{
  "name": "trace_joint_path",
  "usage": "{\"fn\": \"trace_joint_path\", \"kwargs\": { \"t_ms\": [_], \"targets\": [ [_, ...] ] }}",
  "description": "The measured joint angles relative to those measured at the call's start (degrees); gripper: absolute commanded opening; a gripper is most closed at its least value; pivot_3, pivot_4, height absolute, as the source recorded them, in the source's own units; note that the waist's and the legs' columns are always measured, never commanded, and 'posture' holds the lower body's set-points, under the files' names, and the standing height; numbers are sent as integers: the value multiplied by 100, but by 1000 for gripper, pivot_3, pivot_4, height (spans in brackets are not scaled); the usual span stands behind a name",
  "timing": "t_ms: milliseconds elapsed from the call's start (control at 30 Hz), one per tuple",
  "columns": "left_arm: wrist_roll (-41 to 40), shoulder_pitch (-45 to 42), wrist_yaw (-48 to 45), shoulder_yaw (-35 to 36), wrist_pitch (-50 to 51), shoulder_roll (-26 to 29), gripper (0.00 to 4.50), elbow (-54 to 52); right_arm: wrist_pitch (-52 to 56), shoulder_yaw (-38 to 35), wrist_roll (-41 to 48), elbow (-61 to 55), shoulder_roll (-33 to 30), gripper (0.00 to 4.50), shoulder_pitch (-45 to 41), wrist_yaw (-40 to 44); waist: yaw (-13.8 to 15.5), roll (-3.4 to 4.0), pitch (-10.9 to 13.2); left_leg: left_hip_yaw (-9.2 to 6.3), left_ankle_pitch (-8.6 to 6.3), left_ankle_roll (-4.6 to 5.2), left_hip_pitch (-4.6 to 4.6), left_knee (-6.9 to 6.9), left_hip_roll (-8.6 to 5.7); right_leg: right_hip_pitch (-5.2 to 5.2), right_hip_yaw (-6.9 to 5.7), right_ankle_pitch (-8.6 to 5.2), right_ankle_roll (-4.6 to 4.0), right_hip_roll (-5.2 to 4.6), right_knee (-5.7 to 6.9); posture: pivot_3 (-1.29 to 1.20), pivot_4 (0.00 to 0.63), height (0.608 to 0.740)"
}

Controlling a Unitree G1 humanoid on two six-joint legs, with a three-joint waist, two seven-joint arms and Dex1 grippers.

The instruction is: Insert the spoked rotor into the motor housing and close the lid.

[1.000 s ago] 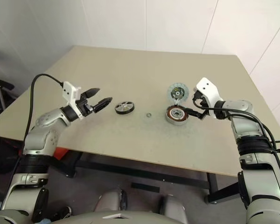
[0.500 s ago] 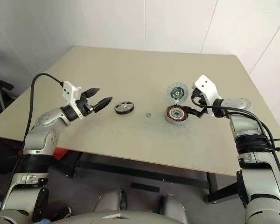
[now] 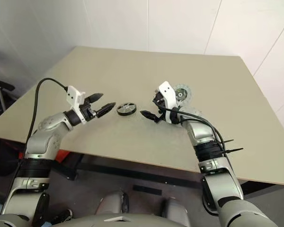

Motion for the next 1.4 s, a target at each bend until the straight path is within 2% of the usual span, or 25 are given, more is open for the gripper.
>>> {"fn": "trace_joint_path", "kwargs": {
  "t_ms": [100,300,400,733,1400],
  "targets": [
    [52,5,3,-22,-1,1,4419,-1,-198,-2,-158,671,49,4500,-176,-236,-2,0,0,0,0,-1,0,-1,-1,0,0,2,-4,0,1,0,0,740],
    [82,38,14,-40,-2,1,4419,-9,-577,29,-367,1126,95,4500,-321,-382,-15,-1,-1,0,-1,1,11,-2,-1,10,0,7,-13,0,0,0,0,740],
    [83,78,32,-39,-2,18,4419,-18,-573,98,-405,970,48,4500,-227,-219,-10,-1,-1,0,-1,1,23,-2,0,21,0,-8,14,0,0,0,0,740],
    [96,123,82,-35,-7,34,4419,-19,-48,559,-465,-520,-156,4500,454,336,-14,-1,0,0,-1,0,27,-4,2,21,1,-11,19,1,-1,0,0,740],
    [154,122,144,-41,-14,27,4419,-17,319,620,-700,-176,304,4500,386,-498,-129,-1,0,0,-1,-1,28,-7,-2,23,4,-12,20,1,-2,0,0,740]
  ]
}}
